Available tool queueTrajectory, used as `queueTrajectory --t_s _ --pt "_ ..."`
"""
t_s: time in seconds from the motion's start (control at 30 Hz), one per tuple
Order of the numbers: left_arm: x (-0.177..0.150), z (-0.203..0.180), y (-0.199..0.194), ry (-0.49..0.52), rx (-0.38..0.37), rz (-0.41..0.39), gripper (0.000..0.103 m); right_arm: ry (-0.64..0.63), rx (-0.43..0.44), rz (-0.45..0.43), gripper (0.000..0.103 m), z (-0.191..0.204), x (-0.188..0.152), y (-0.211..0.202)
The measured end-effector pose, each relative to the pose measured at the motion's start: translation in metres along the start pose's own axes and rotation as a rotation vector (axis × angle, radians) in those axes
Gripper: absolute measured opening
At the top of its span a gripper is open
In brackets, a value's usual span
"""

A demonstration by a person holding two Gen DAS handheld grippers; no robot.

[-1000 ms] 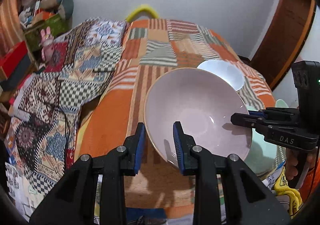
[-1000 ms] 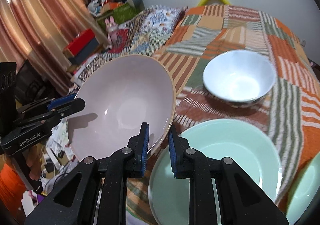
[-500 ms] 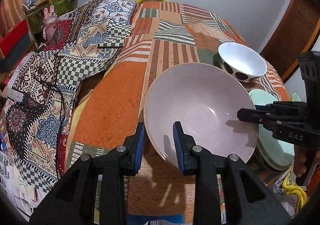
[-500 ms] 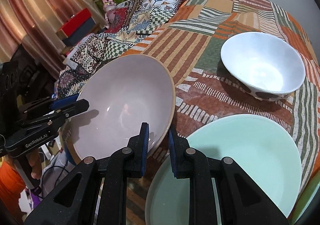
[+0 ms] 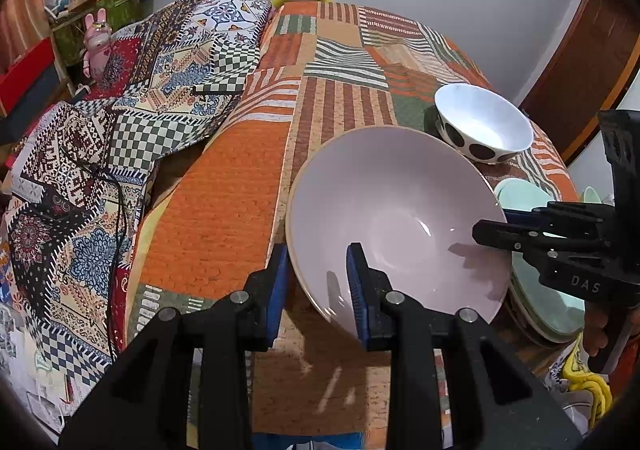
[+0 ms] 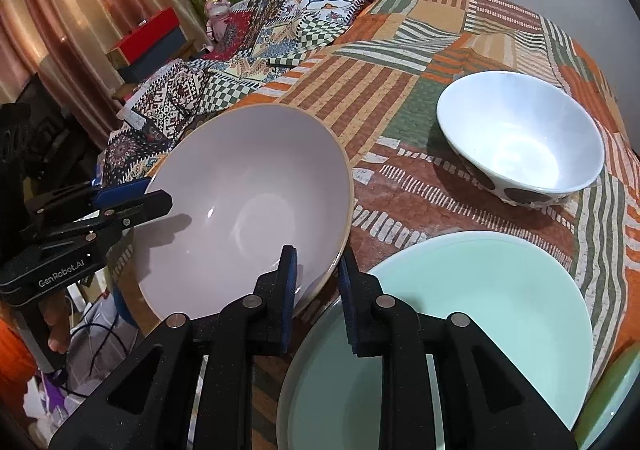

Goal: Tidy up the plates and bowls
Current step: 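Lower the pink bowl onto the bed and open the left tool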

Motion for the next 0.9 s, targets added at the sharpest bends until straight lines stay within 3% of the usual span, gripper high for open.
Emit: queueTrajectory --t_s 0.1,0.23,0.47,0.67,0.77,0.9 --pt "0.001 0.003 -0.004 -0.001 0.015 -0.004 0.029 0.002 -0.015 -0.033 0.022 -0.004 0.004 -0.010" --pt "0.006 0.000 -0.013 0.016 0.033 -0.019 0.029 0.023 -0.013 -0.081 0.032 -0.012 0.010 -0.026" --pt "0.030 -0.026 -0.042 0.088 0.055 -0.082 0.030 0.084 -0.038 -0.168 0.032 -0.044 0.014 -0.061" --pt "0.059 -0.074 -0.066 0.160 0.018 -0.158 0.048 0.160 -0.084 -0.253 0.037 -0.082 0.012 -0.097" --pt "0.072 -0.098 -0.067 0.186 -0.013 -0.172 0.049 0.191 -0.108 -0.291 0.043 -0.100 0.011 -0.113" --pt "0.091 -0.127 -0.053 0.226 -0.021 -0.172 0.053 0.216 -0.150 -0.321 0.044 -0.128 0.011 -0.127"
Point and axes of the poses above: each gripper's, at about its wrist camera, not at the fingertips, and y roughly the way its jaws point, z to its left, x to its top, the point moved 10 cm from there along y, roughly the way its jaws point, and after that the axes turned 12 degrees about -x, right-handed, at the moved point
